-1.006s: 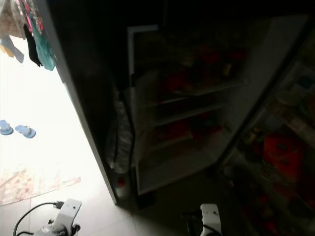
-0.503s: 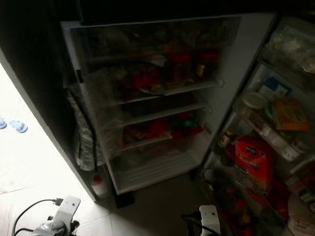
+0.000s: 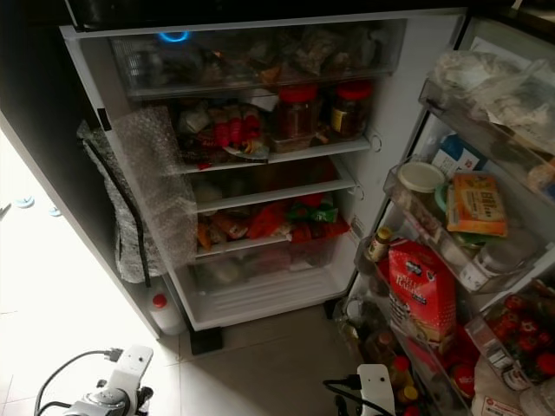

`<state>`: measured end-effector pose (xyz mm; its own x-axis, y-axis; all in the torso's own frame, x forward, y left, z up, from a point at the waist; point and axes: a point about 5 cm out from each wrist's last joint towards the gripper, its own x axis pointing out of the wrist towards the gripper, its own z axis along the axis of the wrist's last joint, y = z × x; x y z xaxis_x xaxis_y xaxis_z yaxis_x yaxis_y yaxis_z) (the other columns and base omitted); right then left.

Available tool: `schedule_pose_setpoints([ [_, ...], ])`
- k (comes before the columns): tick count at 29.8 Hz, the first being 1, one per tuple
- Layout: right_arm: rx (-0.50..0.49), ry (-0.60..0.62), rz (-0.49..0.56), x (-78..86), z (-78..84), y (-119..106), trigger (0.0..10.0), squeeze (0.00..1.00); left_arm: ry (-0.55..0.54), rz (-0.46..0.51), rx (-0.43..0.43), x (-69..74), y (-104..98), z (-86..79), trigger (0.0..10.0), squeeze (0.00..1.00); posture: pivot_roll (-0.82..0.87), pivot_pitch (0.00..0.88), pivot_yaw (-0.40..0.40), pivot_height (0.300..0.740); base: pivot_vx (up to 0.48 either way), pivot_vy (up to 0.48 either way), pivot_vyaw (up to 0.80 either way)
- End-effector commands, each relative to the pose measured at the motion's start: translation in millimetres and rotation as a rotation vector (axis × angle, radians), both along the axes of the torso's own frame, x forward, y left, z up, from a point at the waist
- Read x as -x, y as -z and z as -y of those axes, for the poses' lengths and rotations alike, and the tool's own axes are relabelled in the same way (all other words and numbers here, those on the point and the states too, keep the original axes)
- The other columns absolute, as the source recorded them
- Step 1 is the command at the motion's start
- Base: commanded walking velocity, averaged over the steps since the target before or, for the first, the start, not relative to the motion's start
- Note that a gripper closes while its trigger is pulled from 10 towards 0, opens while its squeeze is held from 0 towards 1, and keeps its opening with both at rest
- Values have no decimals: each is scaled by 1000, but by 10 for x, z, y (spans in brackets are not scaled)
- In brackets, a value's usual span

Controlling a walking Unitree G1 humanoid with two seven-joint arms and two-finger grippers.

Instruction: Restocking fridge

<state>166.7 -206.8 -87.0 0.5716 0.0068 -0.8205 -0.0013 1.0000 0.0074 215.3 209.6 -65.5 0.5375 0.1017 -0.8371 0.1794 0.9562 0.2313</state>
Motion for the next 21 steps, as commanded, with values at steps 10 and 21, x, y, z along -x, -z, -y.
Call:
schedule_pose_setpoints([
  [10, -25, 9, -16, 8, -34, 13, 10000, 0, -40, 55, 54, -36, -30, -17, 10000, 0, -130, 30, -42, 740, 0, 0, 0],
  [21, -20, 26, -21, 12, -23, 15, 10000, 0, -37, 51, 56, -31, -27, -16, 10000, 0, -130, 30, -42, 740, 67, 0, 0],
])
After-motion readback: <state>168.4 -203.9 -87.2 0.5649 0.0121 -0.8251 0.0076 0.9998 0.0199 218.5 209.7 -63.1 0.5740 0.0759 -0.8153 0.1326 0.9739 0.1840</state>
